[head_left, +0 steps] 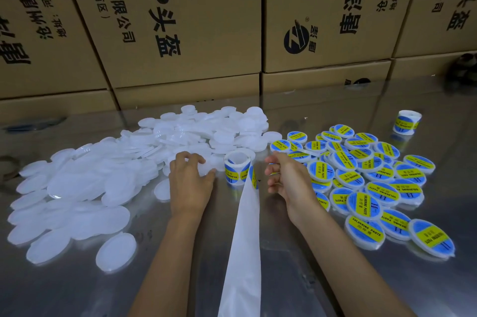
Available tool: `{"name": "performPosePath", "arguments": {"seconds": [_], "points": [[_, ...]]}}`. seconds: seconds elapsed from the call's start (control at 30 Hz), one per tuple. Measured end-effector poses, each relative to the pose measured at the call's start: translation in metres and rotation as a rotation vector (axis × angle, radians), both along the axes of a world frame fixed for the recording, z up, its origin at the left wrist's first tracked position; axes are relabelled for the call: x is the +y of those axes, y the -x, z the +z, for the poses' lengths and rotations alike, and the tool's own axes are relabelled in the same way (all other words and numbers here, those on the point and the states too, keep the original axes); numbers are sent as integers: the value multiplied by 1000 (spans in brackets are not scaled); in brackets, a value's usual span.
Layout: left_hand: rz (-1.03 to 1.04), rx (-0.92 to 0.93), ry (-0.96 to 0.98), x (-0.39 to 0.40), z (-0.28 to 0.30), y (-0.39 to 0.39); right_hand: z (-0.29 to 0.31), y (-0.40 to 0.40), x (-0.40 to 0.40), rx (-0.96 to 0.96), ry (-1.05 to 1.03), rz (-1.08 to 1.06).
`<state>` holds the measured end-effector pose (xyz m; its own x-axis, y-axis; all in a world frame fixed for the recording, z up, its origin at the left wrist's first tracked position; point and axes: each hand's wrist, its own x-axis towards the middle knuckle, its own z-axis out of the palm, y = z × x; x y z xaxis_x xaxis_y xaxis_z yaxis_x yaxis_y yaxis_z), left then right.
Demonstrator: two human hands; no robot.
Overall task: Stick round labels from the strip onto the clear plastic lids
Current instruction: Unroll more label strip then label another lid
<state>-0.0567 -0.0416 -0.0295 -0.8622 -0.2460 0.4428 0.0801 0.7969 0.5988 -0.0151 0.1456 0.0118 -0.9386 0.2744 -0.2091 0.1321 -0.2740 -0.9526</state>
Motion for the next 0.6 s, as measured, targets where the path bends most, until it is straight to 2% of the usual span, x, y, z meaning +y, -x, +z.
{"name": "performPosePath", "arguments": {"seconds": [0.1, 0.23, 0.33, 0.43, 0.5, 0.6], "points": [[-36, 9, 75, 0, 3, -2, -1, -1, -1, 11, -8, 6], [-132, -48, 289, 0, 2, -3, -1, 0, -1, 2, -18, 14], [-128, 1, 271, -2, 1, -2, -1, -1, -1, 8, -21, 17], [-119, 134, 75, 0, 5, -3, -4, -2, -1, 54, -95, -2], [-123, 170, -175, 4, 14, -7, -7, -1, -1, 99, -223, -23], [-109, 87, -608, 6, 30, -13, -11, 1, -2, 147, -411, 25]]}}
